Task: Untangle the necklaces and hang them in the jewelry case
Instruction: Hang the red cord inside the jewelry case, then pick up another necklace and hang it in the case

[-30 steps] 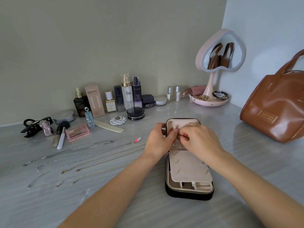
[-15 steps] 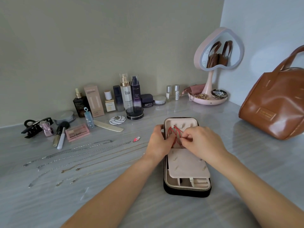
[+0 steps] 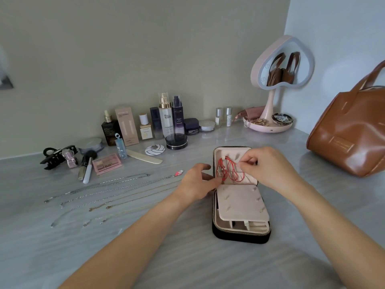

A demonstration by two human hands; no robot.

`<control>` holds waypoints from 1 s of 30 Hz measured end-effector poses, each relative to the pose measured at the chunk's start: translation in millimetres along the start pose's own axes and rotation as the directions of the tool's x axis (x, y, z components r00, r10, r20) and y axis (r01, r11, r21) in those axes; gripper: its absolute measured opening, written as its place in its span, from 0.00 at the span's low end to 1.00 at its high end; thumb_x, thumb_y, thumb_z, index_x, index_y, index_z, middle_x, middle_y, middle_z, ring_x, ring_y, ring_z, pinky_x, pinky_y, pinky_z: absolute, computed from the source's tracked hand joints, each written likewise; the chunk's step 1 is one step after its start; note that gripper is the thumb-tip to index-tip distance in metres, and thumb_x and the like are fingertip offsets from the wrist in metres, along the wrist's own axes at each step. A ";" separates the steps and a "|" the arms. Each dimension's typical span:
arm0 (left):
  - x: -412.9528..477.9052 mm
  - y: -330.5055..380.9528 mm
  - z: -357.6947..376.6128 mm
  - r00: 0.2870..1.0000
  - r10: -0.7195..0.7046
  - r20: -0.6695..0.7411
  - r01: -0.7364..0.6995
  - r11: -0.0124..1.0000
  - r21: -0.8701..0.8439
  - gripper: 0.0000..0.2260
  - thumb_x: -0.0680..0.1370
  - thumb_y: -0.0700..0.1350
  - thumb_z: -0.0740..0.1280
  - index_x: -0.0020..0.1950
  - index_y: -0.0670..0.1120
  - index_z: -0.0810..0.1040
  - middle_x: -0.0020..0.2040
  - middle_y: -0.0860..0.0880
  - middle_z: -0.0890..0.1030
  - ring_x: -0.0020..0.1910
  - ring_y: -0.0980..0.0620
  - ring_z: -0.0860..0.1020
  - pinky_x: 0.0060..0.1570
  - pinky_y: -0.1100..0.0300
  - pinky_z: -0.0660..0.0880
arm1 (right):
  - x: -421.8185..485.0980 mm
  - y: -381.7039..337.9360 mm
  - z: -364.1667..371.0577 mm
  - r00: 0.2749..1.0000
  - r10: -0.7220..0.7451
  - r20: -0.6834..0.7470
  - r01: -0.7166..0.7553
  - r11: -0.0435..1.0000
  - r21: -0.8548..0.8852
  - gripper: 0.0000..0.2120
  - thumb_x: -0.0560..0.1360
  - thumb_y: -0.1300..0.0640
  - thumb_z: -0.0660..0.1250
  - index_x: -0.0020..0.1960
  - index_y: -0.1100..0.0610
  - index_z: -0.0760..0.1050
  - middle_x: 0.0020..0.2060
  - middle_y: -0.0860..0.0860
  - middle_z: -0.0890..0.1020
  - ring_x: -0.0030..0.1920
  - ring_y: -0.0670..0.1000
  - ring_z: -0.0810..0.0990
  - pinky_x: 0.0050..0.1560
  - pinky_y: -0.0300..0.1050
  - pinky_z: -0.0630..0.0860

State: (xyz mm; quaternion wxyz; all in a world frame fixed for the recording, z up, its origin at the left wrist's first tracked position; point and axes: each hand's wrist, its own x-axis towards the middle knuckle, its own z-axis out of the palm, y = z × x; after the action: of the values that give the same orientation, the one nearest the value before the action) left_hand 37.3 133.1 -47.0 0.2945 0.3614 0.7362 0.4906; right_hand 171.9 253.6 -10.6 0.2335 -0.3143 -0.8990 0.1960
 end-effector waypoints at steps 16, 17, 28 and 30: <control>-88.8 -43.7 -161.8 0.994 0.097 -0.045 -0.050 0.795 0.605 0.07 0.76 0.45 0.66 0.51 0.48 0.80 0.42 0.55 0.77 0.41 0.56 0.75 0.37 0.70 0.70 | -21.4 -123.6 70.0 0.886 -0.263 0.382 0.306 0.951 -0.054 0.04 0.73 0.52 0.66 0.44 0.49 0.80 0.42 0.44 0.81 0.45 0.48 0.79 0.47 0.45 0.76; -91.0 -50.9 -162.6 0.996 0.081 -0.023 -0.047 0.763 0.644 0.07 0.75 0.47 0.67 0.52 0.49 0.80 0.45 0.54 0.77 0.45 0.54 0.76 0.41 0.67 0.70 | -20.3 -130.0 78.9 0.874 -0.265 0.407 0.319 0.945 -0.069 0.04 0.73 0.52 0.66 0.46 0.49 0.80 0.43 0.45 0.81 0.47 0.49 0.78 0.48 0.45 0.75; -91.2 -76.8 -150.8 0.993 0.091 -0.073 0.001 0.618 0.786 0.08 0.77 0.47 0.62 0.53 0.45 0.76 0.57 0.45 0.74 0.62 0.45 0.68 0.63 0.53 0.66 | -10.1 -145.9 113.3 0.863 -0.258 0.435 0.329 0.940 -0.095 0.07 0.74 0.51 0.66 0.50 0.50 0.79 0.51 0.48 0.79 0.53 0.51 0.75 0.46 0.42 0.68; -91.2 -74.6 -149.8 0.991 0.102 -0.088 0.002 0.642 0.767 0.08 0.78 0.46 0.60 0.53 0.44 0.75 0.57 0.44 0.75 0.60 0.45 0.71 0.60 0.53 0.68 | -12.1 -146.5 115.3 0.850 -0.263 0.456 0.322 0.945 -0.055 0.09 0.73 0.50 0.67 0.52 0.50 0.78 0.52 0.47 0.80 0.51 0.50 0.76 0.45 0.41 0.67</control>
State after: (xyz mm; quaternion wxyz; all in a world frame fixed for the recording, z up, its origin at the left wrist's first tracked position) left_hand -47.4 -37.4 -57.9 0.0546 0.4412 0.8808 0.1632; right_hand 48.3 115.6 -34.9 0.0293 -0.1350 -0.9765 0.1656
